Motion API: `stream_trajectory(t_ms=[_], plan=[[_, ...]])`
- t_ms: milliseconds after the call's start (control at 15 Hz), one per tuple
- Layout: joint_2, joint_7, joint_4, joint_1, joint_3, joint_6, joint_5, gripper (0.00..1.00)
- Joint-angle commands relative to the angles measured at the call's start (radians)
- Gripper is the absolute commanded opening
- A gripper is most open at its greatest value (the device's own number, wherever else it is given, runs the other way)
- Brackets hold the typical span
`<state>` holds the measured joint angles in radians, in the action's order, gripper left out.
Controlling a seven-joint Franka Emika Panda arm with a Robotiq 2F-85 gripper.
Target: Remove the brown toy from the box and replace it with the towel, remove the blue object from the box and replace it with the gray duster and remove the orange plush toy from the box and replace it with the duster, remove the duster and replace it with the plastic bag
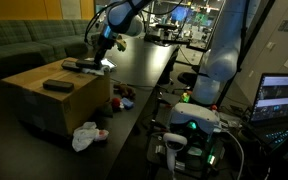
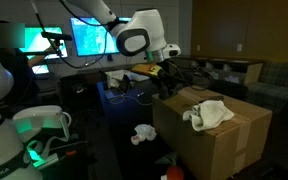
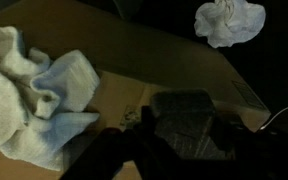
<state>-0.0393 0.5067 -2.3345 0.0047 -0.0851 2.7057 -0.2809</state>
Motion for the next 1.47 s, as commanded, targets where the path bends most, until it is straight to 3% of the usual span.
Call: stream_trajectory(t_ms=[0,667,1333,1400], plan=[[-0.1,-0.035,0.086,0.02,-0.004,0.062,0.045,0.32],[-0.336,-0.15,0.259,-0.009,-0.014,0.136,0.175,0.32],[-0.402,-0.255,0.326,-0.002,-0.004,0.167,0.226,0.32],[-0.397,-0.263,0.323,-0.002,-0.006,0.163,0.227,0.82]])
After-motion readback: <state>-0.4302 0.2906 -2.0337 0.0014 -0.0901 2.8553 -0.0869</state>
